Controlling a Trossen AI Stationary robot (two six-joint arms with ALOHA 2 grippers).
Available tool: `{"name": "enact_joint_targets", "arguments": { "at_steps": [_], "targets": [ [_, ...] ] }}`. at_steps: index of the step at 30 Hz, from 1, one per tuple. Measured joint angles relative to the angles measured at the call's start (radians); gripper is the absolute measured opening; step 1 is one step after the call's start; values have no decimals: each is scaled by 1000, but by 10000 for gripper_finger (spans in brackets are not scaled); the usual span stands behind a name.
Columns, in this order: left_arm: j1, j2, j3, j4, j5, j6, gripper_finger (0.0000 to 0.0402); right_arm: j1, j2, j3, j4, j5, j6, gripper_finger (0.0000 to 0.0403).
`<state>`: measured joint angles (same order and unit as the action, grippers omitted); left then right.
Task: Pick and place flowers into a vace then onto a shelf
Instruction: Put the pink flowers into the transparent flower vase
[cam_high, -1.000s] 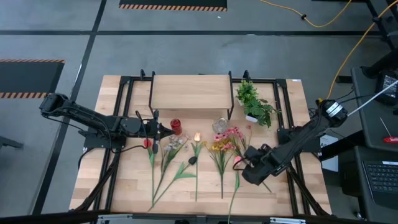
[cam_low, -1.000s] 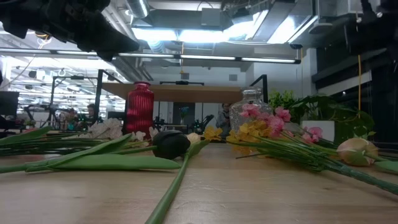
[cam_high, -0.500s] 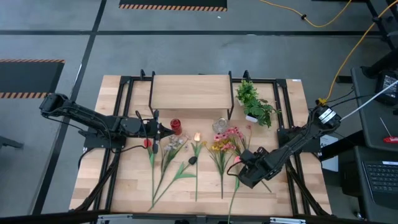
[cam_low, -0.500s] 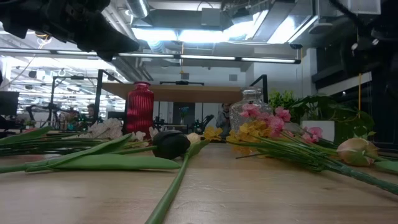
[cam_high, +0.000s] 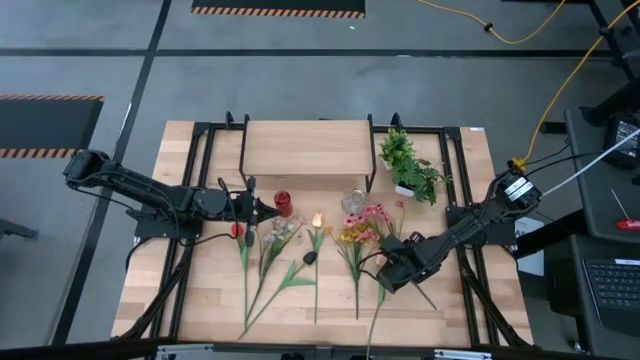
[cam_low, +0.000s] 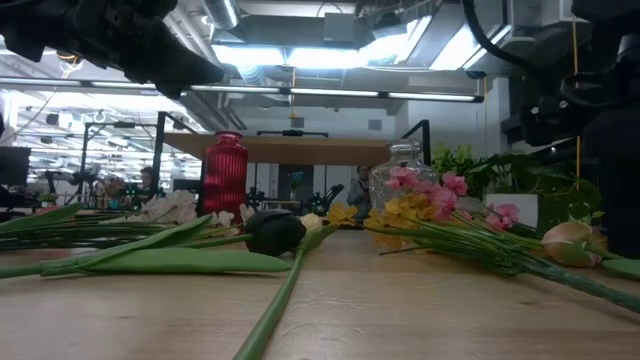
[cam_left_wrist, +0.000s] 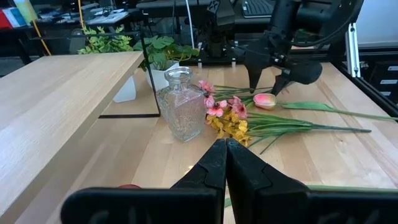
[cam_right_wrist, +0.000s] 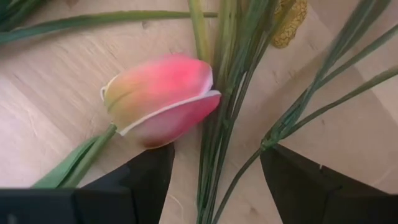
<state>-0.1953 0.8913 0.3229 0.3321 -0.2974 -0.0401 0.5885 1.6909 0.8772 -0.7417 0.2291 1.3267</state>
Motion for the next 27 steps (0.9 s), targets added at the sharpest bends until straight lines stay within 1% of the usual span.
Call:
{"name": "enact_joint_targets", "arguments": {
  "at_steps": [3,7,9,16,22,23,27],
  "targets": [
    [0,0,0,0,0,1,4,-7,0,0,-1,-9,-1,237],
    [0,0,0,0,0,1,4,-19,0,0,4,-42,-2,206],
    [0,0,0,0,0,1,4,-23,0,1,8,-59,-2,183],
    [0,0,0,0,0,0,4,-22,0,0,4,-63,0,97],
    [0,0,0,0,0,1,4,-22,-1,-1,-4,-63,17,14],
    [0,0,0,0,0,1,4,-22,-1,-1,-4,-63,18,9],
    [0,0,0,0,0,1,4,-21,-7,-2,-11,-63,49,11]
  ]
}}
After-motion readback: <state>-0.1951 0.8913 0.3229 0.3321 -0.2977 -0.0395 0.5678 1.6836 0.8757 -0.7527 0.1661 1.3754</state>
